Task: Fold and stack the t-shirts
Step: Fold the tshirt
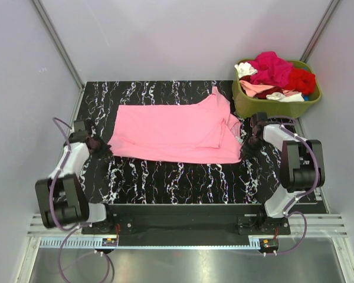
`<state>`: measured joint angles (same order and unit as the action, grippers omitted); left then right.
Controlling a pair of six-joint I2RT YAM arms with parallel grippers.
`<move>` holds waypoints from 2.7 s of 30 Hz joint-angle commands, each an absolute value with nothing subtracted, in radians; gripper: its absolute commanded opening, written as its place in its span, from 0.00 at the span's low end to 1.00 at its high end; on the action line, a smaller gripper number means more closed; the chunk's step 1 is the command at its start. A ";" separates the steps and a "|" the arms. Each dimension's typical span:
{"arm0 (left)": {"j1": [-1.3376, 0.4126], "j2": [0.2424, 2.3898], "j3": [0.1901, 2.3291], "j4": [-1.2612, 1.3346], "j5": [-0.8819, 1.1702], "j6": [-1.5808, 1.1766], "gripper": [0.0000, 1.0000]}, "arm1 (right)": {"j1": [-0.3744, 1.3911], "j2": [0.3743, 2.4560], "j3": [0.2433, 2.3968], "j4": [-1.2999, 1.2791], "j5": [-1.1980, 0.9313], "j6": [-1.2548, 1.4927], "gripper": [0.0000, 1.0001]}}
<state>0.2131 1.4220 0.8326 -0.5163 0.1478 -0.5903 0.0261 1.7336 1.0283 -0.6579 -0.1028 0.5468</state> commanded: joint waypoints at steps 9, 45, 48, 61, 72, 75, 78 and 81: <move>0.219 0.948 0.756 -0.771 0.113 -0.640 0.22 | 0.012 1.411 0.908 -0.807 -0.005 0.632 0.00; 0.222 0.795 0.862 -0.781 0.192 -0.383 0.91 | 0.261 1.808 1.190 -0.647 -0.172 0.652 0.35; 0.222 0.801 0.864 -0.781 0.192 -0.383 0.91 | 0.271 1.824 1.200 -0.649 -0.175 0.652 0.24; 0.224 0.801 0.862 -0.784 0.175 -0.388 0.91 | 0.345 1.974 1.523 -0.756 -0.163 0.669 0.07; 0.224 0.802 0.865 -0.784 0.172 -0.391 0.92 | 0.385 2.249 1.871 -0.825 -0.172 0.609 0.21; 0.225 0.804 0.862 -0.785 0.172 -0.388 0.92 | 0.384 2.307 1.988 -0.882 -0.143 0.563 0.57; 0.225 0.802 0.862 -0.785 0.175 -0.388 0.92 | 0.384 2.342 2.126 -0.934 -0.098 0.511 0.71; 0.224 0.802 0.864 -0.785 0.176 -0.390 0.92 | 0.385 2.359 2.225 -0.928 -0.072 0.463 0.73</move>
<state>0.2180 0.8024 0.8631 -0.8284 0.1829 -0.3904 0.3824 2.3611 2.0914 -0.8955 -0.1287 0.5453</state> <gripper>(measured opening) 0.919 0.718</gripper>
